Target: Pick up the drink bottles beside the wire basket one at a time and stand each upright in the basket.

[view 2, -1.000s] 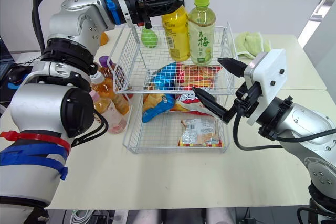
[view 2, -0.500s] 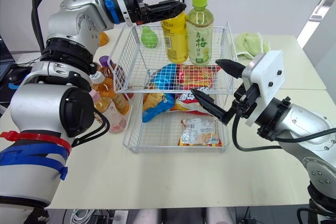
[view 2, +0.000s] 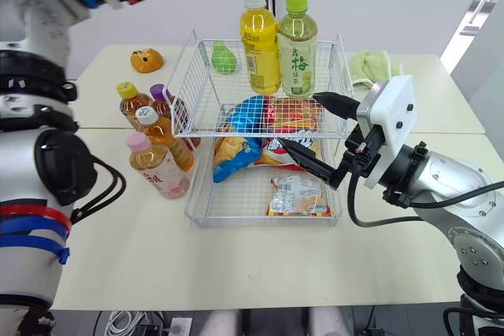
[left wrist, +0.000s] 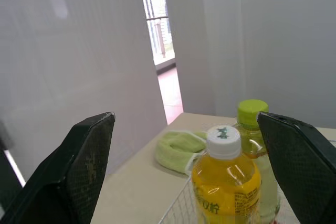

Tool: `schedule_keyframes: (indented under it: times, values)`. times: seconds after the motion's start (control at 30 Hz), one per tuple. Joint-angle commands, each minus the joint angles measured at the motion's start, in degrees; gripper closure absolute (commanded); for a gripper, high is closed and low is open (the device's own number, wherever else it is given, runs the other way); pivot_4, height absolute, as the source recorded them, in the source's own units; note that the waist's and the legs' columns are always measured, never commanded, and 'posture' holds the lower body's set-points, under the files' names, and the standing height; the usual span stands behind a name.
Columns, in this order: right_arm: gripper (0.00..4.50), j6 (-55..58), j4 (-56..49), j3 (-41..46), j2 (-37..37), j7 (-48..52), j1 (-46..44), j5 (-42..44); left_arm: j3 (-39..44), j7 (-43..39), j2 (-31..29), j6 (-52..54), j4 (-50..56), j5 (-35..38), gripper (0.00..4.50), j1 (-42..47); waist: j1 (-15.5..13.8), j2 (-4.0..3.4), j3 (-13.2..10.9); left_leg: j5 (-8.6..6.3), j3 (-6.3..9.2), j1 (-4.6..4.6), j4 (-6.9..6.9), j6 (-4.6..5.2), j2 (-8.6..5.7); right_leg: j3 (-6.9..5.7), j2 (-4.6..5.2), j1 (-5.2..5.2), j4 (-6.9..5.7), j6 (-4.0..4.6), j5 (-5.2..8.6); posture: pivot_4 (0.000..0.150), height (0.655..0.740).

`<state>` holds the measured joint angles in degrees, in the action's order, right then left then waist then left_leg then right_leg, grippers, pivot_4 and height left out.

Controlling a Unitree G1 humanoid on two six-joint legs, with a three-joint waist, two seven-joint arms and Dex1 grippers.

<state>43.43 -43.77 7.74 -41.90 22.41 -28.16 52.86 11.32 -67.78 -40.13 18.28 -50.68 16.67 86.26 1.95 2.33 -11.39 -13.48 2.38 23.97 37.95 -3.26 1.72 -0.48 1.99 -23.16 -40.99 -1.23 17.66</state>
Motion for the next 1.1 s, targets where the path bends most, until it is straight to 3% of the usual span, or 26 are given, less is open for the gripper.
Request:
schedule_keyframes:
  times: [0.03,0.27,0.47,0.73,0.93,1.1]
  values:
    - [0.00,-2.5,1.9,-0.3,0.7,3.5,-2.3,-0.1,4.0,3.4,-4.8,4.9,10.4,2.9,0.01,-5.2,0.1,0.00,0.0,0.00,0.01,0.00,0.01,0.00,0.01,-0.01,0.00,0.00,0.00,0.00,0.00,0.150,0.7400]
    - [0.00,-5.3,8.3,-5.0,2.9,12.0,-6.0,-2.6,14.1,12.3,-11.4,12.8,29.1,7.7,0.01,-24.3,-0.1,0.00,0.0,0.00,0.03,0.01,0.03,-0.01,0.03,-0.01,0.04,0.00,-0.01,0.01,0.00,0.150,0.7400]
    - [0.00,-8.2,13.4,-8.6,5.4,18.7,-8.4,-6.0,23.9,19.3,-11.8,16.4,42.2,11.2,0.01,-43.2,-0.2,0.03,0.0,0.00,0.05,-0.05,0.06,-0.01,0.06,-0.02,0.03,0.02,-0.07,0.02,-0.01,0.150,0.7400]
    - [0.00,-9.8,17.9,-10.7,8.7,26.3,-10.6,-6.6,38.7,24.8,-2.4,15.5,58.9,15.0,0.01,-74.6,-0.2,0.02,0.0,0.00,0.12,-0.10,0.03,-0.01,0.13,0.05,0.14,0.04,-0.05,0.03,-0.02,0.150,0.7400]
    - [0.00,-10.0,18.9,-10.7,9.8,30.0,-11.2,-6.5,41.1,29.6,6.8,14.9,69.8,18.9,0.01,-88.3,-0.6,0.05,0.1,0.00,0.22,-0.12,0.03,-0.01,0.17,0.03,0.22,0.18,-0.02,0.06,-0.04,0.150,0.7400]
    - [0.00,-9.9,19.1,-10.7,9.9,31.7,-11.3,-6.8,40.7,33.6,10.8,13.7,73.8,20.9,0.01,-93.0,-0.7,0.04,0.1,-0.01,0.38,-0.65,-0.01,-0.02,0.06,-0.08,0.18,0.86,0.14,0.08,-0.03,0.150,0.7400]
